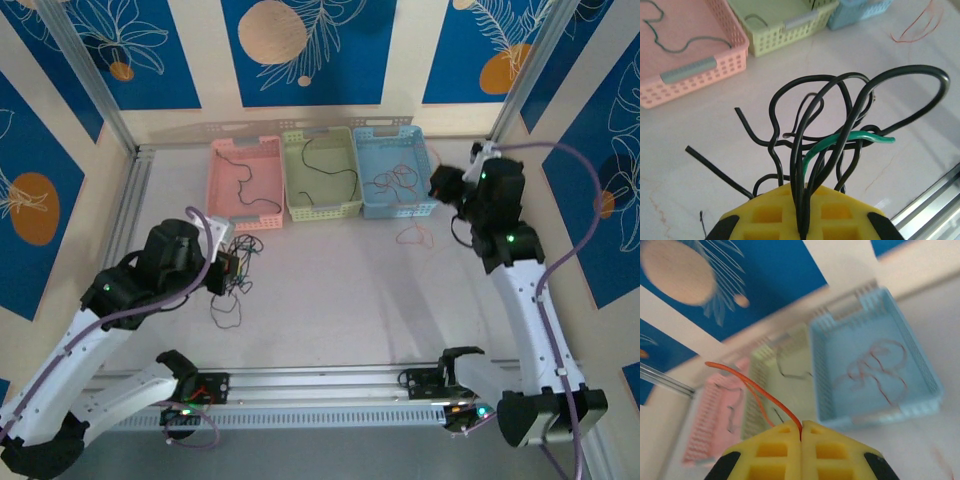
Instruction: Untangle the cables
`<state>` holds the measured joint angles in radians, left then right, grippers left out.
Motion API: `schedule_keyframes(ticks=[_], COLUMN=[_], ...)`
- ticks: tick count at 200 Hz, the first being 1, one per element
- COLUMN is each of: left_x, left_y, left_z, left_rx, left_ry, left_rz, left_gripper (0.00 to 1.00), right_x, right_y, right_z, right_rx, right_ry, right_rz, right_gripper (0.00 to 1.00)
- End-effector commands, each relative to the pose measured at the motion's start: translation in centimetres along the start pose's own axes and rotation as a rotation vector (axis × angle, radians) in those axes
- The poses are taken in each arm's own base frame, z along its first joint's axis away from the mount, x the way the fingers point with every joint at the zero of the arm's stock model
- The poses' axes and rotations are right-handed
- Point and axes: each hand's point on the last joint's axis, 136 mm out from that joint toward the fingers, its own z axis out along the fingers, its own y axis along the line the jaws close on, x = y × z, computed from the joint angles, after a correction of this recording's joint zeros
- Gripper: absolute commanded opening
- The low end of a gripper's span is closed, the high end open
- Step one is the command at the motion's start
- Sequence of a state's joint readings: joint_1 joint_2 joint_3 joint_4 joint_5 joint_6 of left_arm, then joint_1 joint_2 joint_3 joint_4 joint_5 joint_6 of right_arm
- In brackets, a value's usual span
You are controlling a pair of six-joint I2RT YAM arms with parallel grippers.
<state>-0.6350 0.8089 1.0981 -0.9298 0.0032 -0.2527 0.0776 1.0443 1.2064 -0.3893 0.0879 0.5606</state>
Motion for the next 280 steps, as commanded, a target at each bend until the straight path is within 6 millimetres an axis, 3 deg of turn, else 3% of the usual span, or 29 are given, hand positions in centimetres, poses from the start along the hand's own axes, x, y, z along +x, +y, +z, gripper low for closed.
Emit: schedule_keyframes(ticks=[1,29,65,93,126,155,173,204,222,242,280], left_x=[1.1,1.4,1.7,1.8,1.9,2.0,2.0,2.1,2.1,2.1,2.1], left_y=[0.4,0.1,0.3,0.4,0.5,0.5,0.6,0.6,0.6,0.7,0.8], left_z=[0.7,1.1,1.2,1.4,1.5,1.5,1.3,1.4,1.4,1.3,1.4], left_rx=[-0.002,0.019,0.016,0.012,0.008,0.007,0.005,0.005,0.005,-0.001,-0.006], left_ry=[-0.001,-0.001,-0.016,-0.013,-0.015,-0.017,-0.023,-0.021,-0.020,-0.025,-0.025], left_rz=[0.020,0.015,0.009,0.008,0.006,0.004,0.004,0.003,0.004,0.003,0.002], left_gripper=[0.00,0.00,0.00,0.00,0.00,0.00,0.00,0.00,0.00,0.00,0.00], right_x=[-3.8,-8.8,-13.1,-15.2,-15.5,-12.3,-8.4,-1.4,1.9,4.5,6.3], right_y=[3.1,5.7,8.3,9.5,8.0,5.1,1.8,-4.5,-6.7,-7.8,-8.7], right_z=[-0.4,0.1,2.6,6.0,10.6,15.8,18.7,22.1,23.4,24.0,23.1], right_rx=[-0.055,-0.078,-0.136,-0.126,-0.033,0.046,0.122,0.204,0.231,0.242,0.237], right_ry=[-0.061,-0.170,-0.260,-0.295,-0.304,-0.189,-0.096,0.044,0.127,0.210,0.274], right_rz=[-0.048,-0.071,-0.086,-0.133,-0.151,-0.161,-0.142,-0.019,0.008,0.016,0.054], right_gripper=[0.00,0.00,0.00,0.00,0.00,0.00,0.00,0.00,0.01,0.14,0.42])
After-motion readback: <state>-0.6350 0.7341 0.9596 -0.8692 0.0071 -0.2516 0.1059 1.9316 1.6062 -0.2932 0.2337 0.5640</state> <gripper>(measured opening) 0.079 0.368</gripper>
